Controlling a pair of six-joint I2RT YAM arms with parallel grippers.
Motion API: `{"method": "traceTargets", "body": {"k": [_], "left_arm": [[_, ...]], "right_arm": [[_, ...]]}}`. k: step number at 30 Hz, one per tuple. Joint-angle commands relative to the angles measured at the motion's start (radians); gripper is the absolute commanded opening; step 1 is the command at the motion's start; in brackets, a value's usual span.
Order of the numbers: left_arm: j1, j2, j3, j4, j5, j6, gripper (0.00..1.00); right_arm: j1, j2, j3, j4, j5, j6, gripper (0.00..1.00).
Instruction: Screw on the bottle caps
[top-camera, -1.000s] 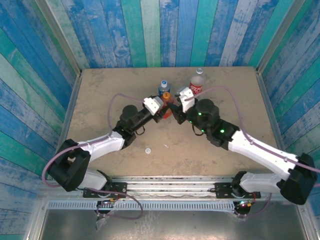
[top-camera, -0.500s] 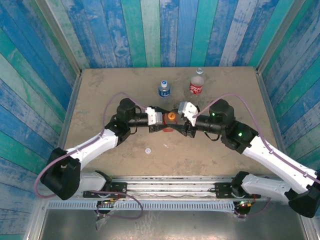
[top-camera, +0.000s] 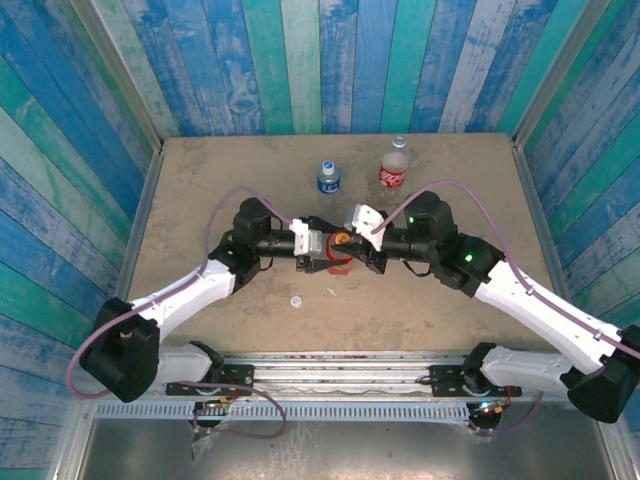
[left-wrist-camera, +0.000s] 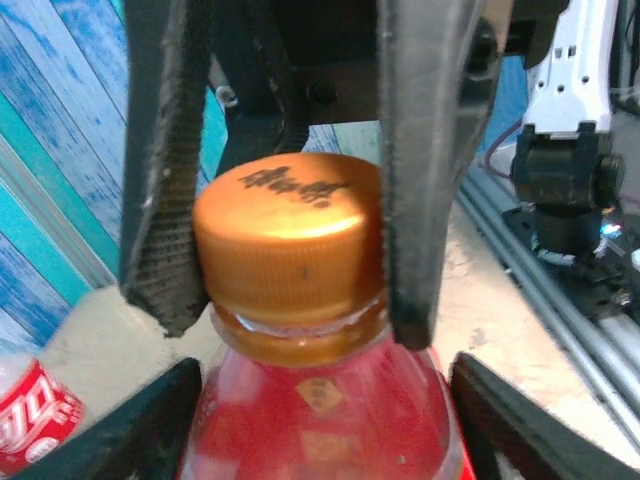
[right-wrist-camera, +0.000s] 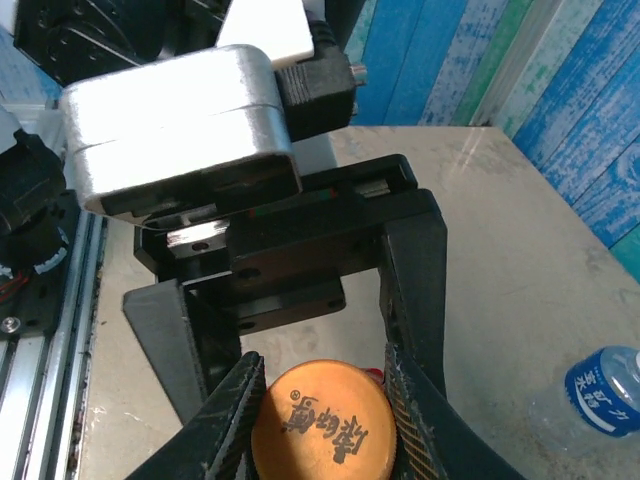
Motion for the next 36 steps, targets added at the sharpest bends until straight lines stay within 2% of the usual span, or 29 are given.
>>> {"method": "traceTargets", "body": {"k": [1, 6, 11, 13, 14, 15, 16, 18, 21, 22, 26, 28, 31, 33, 36], "left_arm": [[-0.005, -0.061, -0.035, 0.147, -0.024, -0.077, 0.79], [-0.005, -0.065, -0.034, 0.157, -0.033, -0.105, 0.77], [-0.004, -0.060, -0.033, 0.169, -0.029, -0.117, 0.65], [-0.004, -0.060, -0.034, 0.163, -0.029, -0.114, 0.66], [-0.004, -0.059, -0.033, 0.161, -0.029, -0.114, 0.71], [-0.005, -0.057, -0.033, 0.159, -0.029, -0.113, 0.72], [-0.004, -0.055, -0.030, 0.157, -0.028, -0.112, 0.70], [-0.004, -0.051, -0.023, 0.142, -0.018, -0.104, 0.57], [-0.005, -0.051, -0.021, 0.134, -0.020, -0.092, 0.53], [-0.004, -0.052, -0.020, 0.125, -0.023, -0.084, 0.52], [-0.004, -0.064, -0.020, 0.081, -0.046, -0.031, 0.52], [-0.005, -0.069, -0.020, 0.036, -0.078, 0.018, 0.52], [-0.005, -0.072, -0.017, -0.033, -0.127, 0.108, 0.52], [-0.005, -0.075, -0.010, -0.086, -0.147, 0.170, 0.52], [-0.004, -0.076, 0.009, -0.193, -0.173, 0.265, 0.52]], "right_arm": [[-0.004, -0.035, -0.025, 0.101, -0.002, 0.064, 0.09], [-0.030, -0.073, -0.096, 0.258, -0.061, 0.161, 0.10], [-0.038, -0.079, -0.135, 0.347, -0.102, 0.225, 0.10], [-0.041, -0.089, -0.148, 0.375, -0.097, 0.238, 0.10], [-0.044, -0.094, -0.156, 0.390, -0.102, 0.247, 0.10], [-0.047, -0.098, -0.160, 0.398, -0.112, 0.253, 0.10], [-0.049, -0.100, -0.160, 0.398, -0.126, 0.257, 0.10], [-0.052, -0.104, -0.159, 0.391, -0.145, 0.259, 0.12], [-0.053, -0.115, -0.159, 0.370, -0.145, 0.255, 0.15], [-0.053, -0.121, -0.159, 0.359, -0.139, 0.250, 0.19], [-0.054, -0.144, -0.138, 0.249, -0.116, 0.180, 0.56], [-0.053, -0.159, -0.115, 0.158, -0.109, 0.105, 0.66], [-0.052, -0.162, -0.056, -0.025, -0.083, -0.034, 0.71], [-0.046, -0.138, 0.002, -0.165, -0.055, -0.141, 0.69], [0.011, -0.067, 0.122, -0.382, 0.095, -0.285, 0.65]]}}
